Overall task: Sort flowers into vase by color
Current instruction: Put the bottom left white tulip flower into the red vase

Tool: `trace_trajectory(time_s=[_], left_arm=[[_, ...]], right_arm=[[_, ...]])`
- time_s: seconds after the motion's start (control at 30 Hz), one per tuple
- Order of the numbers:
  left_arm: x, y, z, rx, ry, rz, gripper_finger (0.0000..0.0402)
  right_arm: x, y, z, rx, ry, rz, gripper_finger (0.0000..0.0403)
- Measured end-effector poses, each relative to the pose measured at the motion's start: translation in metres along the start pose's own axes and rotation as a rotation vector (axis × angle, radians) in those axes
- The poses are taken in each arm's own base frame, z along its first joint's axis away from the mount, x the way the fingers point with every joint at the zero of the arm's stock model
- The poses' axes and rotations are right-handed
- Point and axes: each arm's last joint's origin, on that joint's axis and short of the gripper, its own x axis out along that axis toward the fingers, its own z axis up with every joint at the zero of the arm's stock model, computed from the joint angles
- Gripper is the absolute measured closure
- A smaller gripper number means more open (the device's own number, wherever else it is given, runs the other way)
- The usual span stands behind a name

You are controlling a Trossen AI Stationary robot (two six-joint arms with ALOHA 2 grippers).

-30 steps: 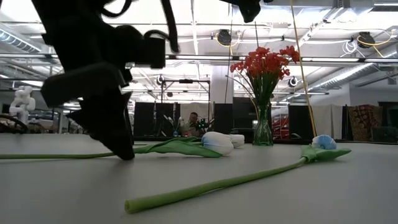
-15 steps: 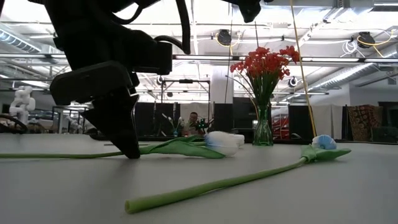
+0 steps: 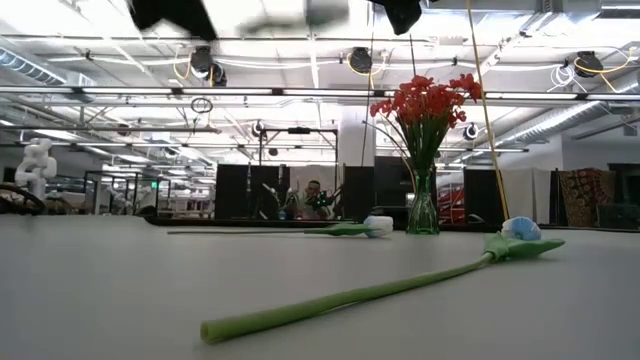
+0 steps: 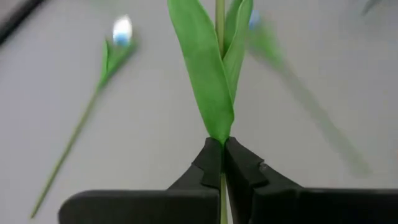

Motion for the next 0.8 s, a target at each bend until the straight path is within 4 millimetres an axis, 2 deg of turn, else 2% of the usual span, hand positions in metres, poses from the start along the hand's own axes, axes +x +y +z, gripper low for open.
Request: trace_trajectory(time_s=[0.2,0.27,0.37,0.53,0.8], left_arm=[[-0.086,0.022,0.003,-0.078,-0.261,-0.116,0.0398],[-0.107,0.025,-0.001,-0.089,-0.331,-0.152,0.0398],[-0.127,0.018,-0.01,-0.088,-0.423,-0.181,0.0399],[-0.142,-0.008,-0.016,-0.078,-0.57,-0.192,0.0399],[-0.12,-0.051,-0.041,0.07,-0.605,-0.072,0.04]], right_arm=[[0.0,0.0,-0.002,-0.031,0.016,0.0,0.0298],[0.0,0.0,-0.002,-0.034,0.021,0.0,0.0298],[0.0,0.0,-0.002,-0.022,0.019,0.0,0.0298],[0.0,0.0,-0.001,-0.017,0.01,-0.001,0.0298],[0.0,0.0,0.0,-0.018,-0.005,-0.002,0.0298]])
